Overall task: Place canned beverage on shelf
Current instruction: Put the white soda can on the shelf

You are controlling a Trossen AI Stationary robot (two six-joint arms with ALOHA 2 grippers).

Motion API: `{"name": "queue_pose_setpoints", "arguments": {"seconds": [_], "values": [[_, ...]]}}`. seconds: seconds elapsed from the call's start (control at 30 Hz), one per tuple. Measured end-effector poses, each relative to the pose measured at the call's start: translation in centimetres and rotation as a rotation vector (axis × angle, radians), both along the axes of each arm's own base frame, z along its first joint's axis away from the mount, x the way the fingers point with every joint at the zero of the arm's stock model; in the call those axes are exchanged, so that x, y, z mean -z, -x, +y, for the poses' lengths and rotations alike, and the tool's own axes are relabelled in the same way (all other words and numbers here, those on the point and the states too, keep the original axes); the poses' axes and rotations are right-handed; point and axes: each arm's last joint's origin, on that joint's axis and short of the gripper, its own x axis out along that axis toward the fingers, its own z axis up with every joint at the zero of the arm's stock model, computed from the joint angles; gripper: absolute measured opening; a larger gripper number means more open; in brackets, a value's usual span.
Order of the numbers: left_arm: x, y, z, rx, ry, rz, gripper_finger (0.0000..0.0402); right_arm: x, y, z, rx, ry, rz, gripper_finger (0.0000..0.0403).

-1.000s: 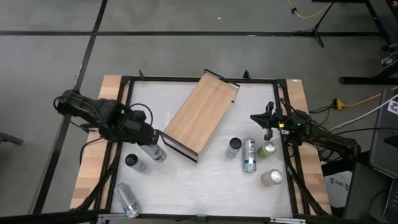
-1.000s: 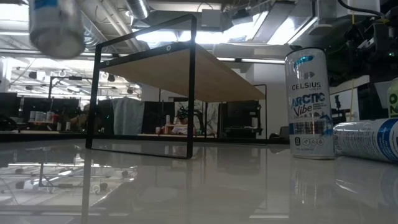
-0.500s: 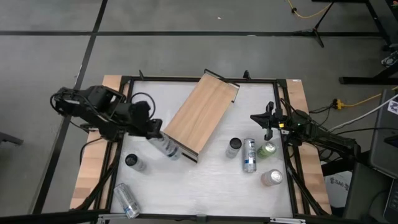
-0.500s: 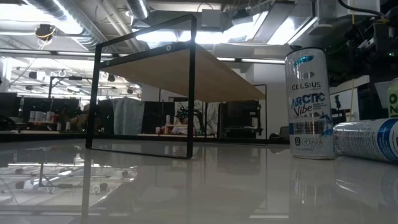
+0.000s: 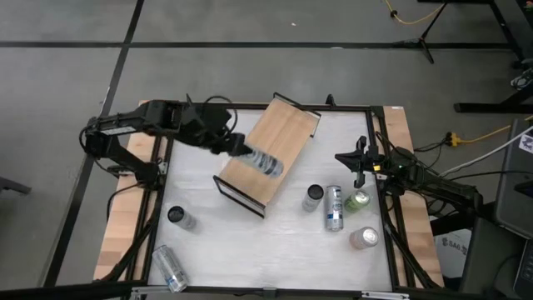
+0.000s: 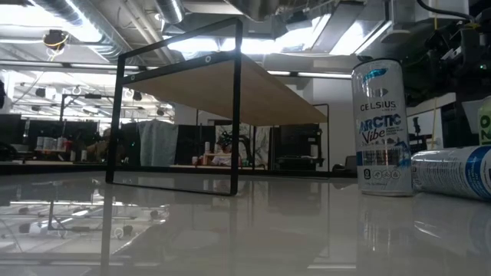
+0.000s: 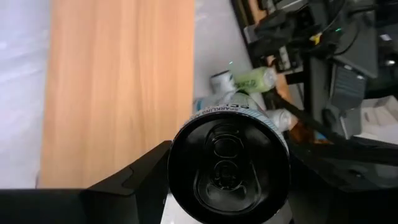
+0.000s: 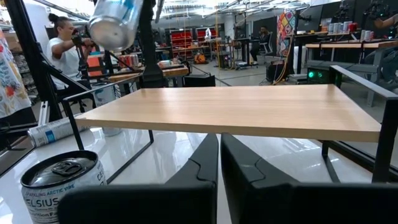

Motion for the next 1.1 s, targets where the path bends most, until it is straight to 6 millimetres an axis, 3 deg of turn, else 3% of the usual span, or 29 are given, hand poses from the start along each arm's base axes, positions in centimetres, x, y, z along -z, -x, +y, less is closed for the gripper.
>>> {"name": "queue_pose_setpoints", "arguments": {"seconds": [0.17,0.4,0.53,1.1], "values": [[0.1,0.2,1.9,0.0,-0.011,0.022,0.0237,-0.1,0.0,0.0,-0.01,-0.024,-0.009,0.001],[0.8,1.1,3.0,0.018,0.002,0.12,0.0237,-0.1,0.0,0.0,-0.009,-0.263,-0.049,0.001],[1.4,1.8,2.8,0.047,0.021,0.216,0.0237,-0.1,0.0,-0.1,0.001,-0.356,-0.066,0.001],[2.3,3.6,2.2,0.054,0.039,0.433,0.0237,0.0,0.0,-0.1,0.021,-0.361,-0.062,0.0014]]}}
